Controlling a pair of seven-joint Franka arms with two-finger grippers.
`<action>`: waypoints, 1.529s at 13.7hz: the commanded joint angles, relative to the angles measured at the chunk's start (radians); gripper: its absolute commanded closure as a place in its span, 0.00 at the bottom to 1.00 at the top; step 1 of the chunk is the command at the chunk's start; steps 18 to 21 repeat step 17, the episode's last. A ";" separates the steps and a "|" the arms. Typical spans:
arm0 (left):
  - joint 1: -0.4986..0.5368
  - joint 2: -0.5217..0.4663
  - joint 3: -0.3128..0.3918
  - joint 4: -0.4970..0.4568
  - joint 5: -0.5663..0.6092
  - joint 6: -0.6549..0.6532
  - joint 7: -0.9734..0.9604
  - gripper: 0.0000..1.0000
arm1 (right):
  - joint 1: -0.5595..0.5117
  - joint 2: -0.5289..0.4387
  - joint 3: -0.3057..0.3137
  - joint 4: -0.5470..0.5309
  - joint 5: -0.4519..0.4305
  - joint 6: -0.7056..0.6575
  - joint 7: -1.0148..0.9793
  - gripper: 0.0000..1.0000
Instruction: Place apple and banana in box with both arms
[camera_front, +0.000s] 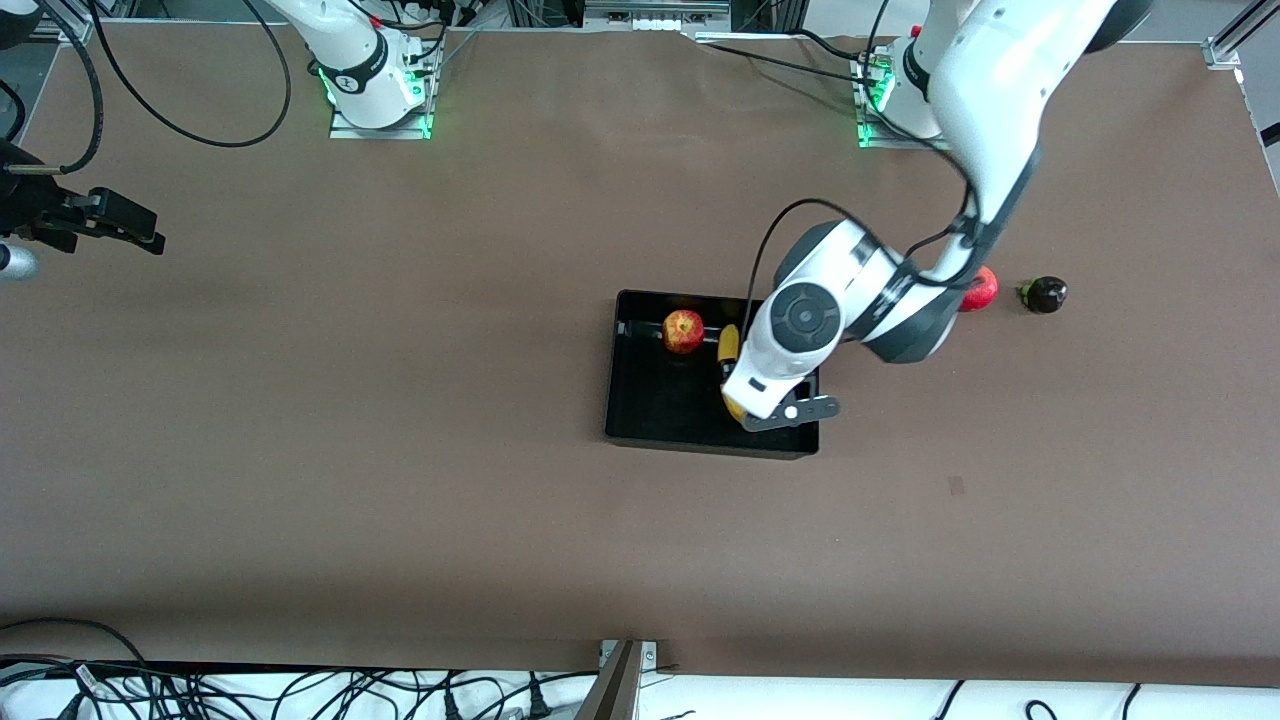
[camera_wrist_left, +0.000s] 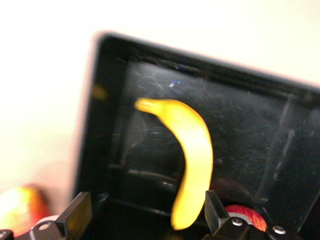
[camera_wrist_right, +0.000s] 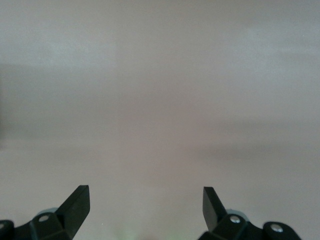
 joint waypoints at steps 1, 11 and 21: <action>0.057 -0.120 -0.010 -0.036 0.001 -0.053 -0.008 0.00 | 0.009 0.005 -0.013 0.018 0.015 -0.015 -0.009 0.00; 0.256 -0.540 0.249 -0.048 -0.231 -0.358 0.794 0.00 | 0.009 0.005 -0.013 0.018 0.015 -0.015 -0.009 0.00; 0.229 -0.712 0.332 -0.111 -0.225 -0.415 0.860 0.00 | 0.011 0.004 -0.011 0.018 0.015 -0.016 -0.009 0.00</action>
